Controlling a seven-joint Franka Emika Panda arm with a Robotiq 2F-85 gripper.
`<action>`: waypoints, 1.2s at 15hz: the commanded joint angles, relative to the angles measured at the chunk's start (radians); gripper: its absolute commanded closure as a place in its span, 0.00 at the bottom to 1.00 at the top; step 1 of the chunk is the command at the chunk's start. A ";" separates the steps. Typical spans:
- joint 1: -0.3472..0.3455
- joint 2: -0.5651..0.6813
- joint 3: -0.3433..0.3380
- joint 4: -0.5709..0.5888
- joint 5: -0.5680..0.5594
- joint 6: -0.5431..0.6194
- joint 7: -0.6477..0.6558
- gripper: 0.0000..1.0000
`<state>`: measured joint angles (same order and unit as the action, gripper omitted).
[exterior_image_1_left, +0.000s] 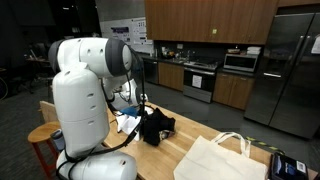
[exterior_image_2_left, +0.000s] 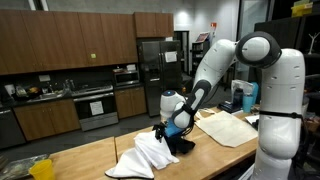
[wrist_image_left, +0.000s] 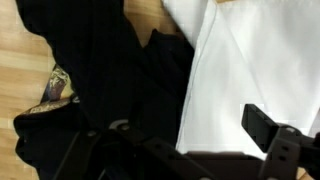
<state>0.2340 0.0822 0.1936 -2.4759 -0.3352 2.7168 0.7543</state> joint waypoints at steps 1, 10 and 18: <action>-0.008 -0.006 -0.027 -0.051 -0.029 0.125 0.108 0.00; -0.164 0.157 0.199 -0.098 0.414 0.507 0.000 0.00; -0.542 0.280 0.575 -0.074 0.409 0.518 -0.035 0.46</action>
<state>-0.1958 0.3452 0.6918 -2.5459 0.0921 3.2375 0.7456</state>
